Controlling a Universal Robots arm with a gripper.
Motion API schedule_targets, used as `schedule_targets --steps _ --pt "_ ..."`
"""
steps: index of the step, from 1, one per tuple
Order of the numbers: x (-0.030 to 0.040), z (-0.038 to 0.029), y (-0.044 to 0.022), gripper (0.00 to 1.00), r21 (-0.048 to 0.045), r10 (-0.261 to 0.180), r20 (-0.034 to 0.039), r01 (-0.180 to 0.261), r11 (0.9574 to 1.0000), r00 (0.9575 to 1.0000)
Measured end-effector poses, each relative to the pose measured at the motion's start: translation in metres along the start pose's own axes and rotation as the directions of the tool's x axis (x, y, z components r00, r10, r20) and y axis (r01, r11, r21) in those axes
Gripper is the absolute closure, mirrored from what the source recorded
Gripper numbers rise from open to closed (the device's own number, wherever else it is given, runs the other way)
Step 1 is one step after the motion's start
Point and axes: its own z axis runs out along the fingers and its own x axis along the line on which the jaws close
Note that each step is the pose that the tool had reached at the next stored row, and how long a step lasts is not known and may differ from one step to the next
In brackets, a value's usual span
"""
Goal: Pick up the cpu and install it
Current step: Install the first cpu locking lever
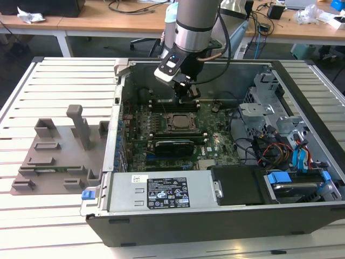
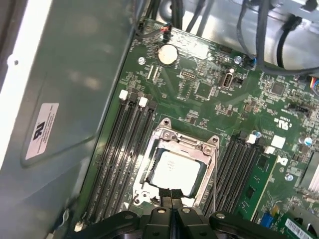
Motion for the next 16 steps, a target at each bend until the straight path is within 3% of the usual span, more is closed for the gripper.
schedule_targets --steps 5,11,16 --pt "0.0 0.0 0.0 0.89 0.0003 -0.057 0.0034 0.057 0.9984 0.9984" --pt "0.0 0.0 0.0 0.89 0.0009 -0.131 0.0077 0.131 0.9914 0.9914" --pt "0.0 0.0 0.0 0.89 0.0021 -0.212 0.0126 0.212 0.9772 0.9771"
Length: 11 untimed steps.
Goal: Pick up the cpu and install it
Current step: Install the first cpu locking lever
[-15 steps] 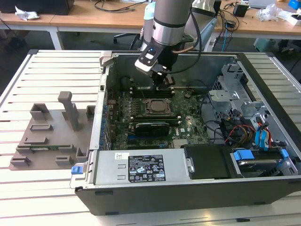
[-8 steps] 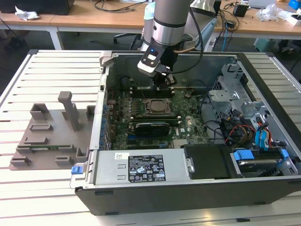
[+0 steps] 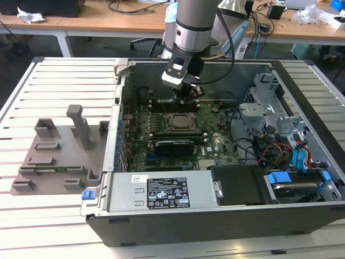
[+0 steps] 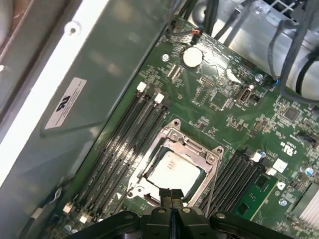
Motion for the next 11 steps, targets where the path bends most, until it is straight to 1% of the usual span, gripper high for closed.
schedule_targets --steps 3,5,8,11 --pt "0.0 0.0 0.0 0.89 0.0001 -0.036 0.0021 0.036 0.9993 0.9993" --pt "0.0 0.0 0.0 0.89 0.0003 -0.066 0.0039 0.066 0.9978 0.9978" --pt "0.0 0.0 0.0 0.89 0.0008 -0.118 0.007 0.118 0.993 0.993" --pt "0.0 0.0 0.0 0.89 0.0013 -0.173 0.0102 0.173 0.985 0.9849"
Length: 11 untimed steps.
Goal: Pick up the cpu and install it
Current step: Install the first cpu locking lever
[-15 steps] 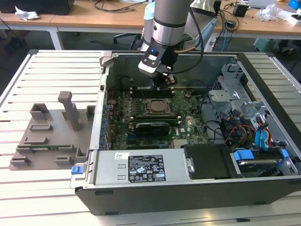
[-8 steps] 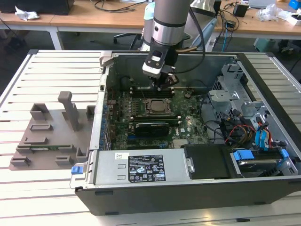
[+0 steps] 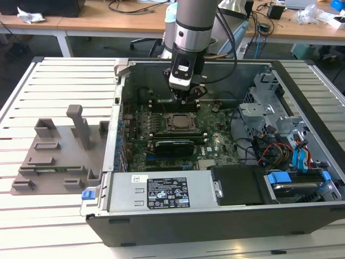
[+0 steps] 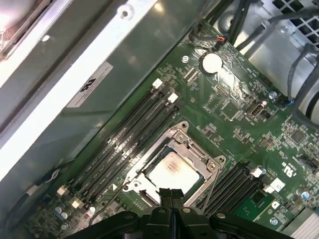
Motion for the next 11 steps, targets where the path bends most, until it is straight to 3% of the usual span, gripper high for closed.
schedule_targets --steps 4,11 --pt "0.0 0.0 0.0 0.89 0.0003 -0.054 0.0032 0.054 0.9986 0.9985" --pt "0.0 0.0 0.0 0.89 0.0012 -0.146 0.0086 0.146 0.9892 0.9892"
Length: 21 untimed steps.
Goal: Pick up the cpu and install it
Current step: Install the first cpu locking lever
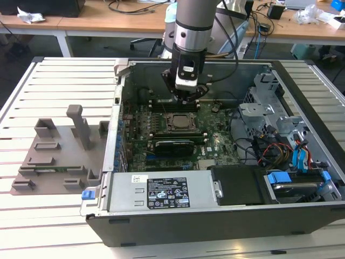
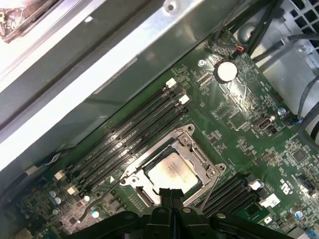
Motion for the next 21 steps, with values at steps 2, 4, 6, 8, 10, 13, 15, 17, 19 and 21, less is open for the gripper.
schedule_targets --steps 2,4,6,8,10,13,15,17,19,21 --pt "0.0 0.0 0.0 0.89 0.0001 -0.025 0.0015 0.025 0.9997 0.9997" --pt "0.0 0.0 0.0 0.89 0.0003 -0.059 0.0035 0.059 0.9982 0.9982" --pt "0.0 0.0 0.0 0.89 0.0005 -0.091 0.0054 0.091 0.9959 0.9959" --pt "0.0 0.0 0.0 0.89 0.0008 -0.118 0.007 0.118 0.993 0.993" --pt "0.0 0.0 0.0 0.89 0.0011 -0.151 0.009 0.151 0.9885 0.9884" --pt "0.0 0.0 0.0 0.89 0.0017 -0.183 0.0108 0.183 0.9831 0.9831" --pt "0.0 0.0 0.0 0.89 0.0021 -0.215 0.0127 0.215 0.9765 0.9764" --pt "0.0 0.0 0.0 0.89 0.0028 -0.254 0.015 0.254 0.9672 0.967" --pt "0.0 0.0 0.0 0.89 0.0033 -0.281 0.0166 0.281 0.9597 0.9596" --pt "0.0 0.0 0.0 0.89 0.0037 -0.301 0.0177 0.301 0.9536 0.9535"
